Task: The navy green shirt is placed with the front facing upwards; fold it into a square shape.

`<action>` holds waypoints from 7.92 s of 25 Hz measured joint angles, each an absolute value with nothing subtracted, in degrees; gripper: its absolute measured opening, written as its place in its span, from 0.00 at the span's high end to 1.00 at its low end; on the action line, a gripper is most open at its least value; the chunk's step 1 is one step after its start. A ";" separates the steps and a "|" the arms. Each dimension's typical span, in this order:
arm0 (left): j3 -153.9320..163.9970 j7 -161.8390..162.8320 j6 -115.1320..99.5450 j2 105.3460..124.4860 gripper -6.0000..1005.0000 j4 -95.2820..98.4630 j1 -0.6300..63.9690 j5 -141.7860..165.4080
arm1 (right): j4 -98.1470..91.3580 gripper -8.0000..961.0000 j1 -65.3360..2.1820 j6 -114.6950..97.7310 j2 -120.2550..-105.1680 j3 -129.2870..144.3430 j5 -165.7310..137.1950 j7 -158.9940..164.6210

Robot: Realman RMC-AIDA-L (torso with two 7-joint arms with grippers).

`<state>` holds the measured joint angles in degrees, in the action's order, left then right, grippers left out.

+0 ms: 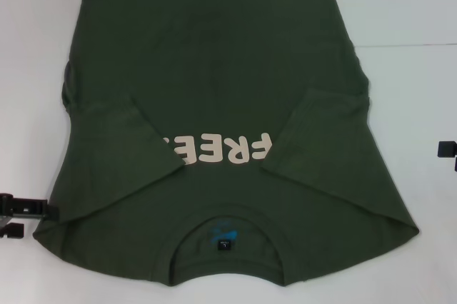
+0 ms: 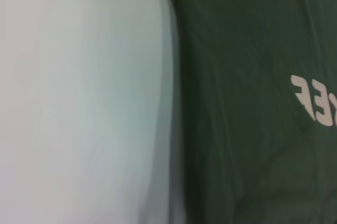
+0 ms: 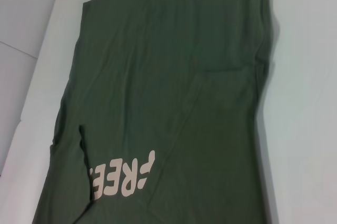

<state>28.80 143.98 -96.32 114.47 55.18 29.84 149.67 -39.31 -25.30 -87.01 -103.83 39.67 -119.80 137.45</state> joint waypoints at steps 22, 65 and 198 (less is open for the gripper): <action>29.44 143.07 -92.34 115.19 0.12 49.66 30.64 149.44 | -39.29 0.20 -26.53 -87.15 -104.27 40.03 -120.80 137.46; 28.90 140.15 -90.70 115.50 0.96 48.94 30.76 148.73 | -39.47 0.20 -34.00 -96.78 -99.46 37.97 -138.78 151.35; 28.04 139.75 -90.96 115.66 0.96 48.86 31.13 147.92 | -34.80 0.73 -38.51 -85.84 -111.72 40.79 -146.60 146.88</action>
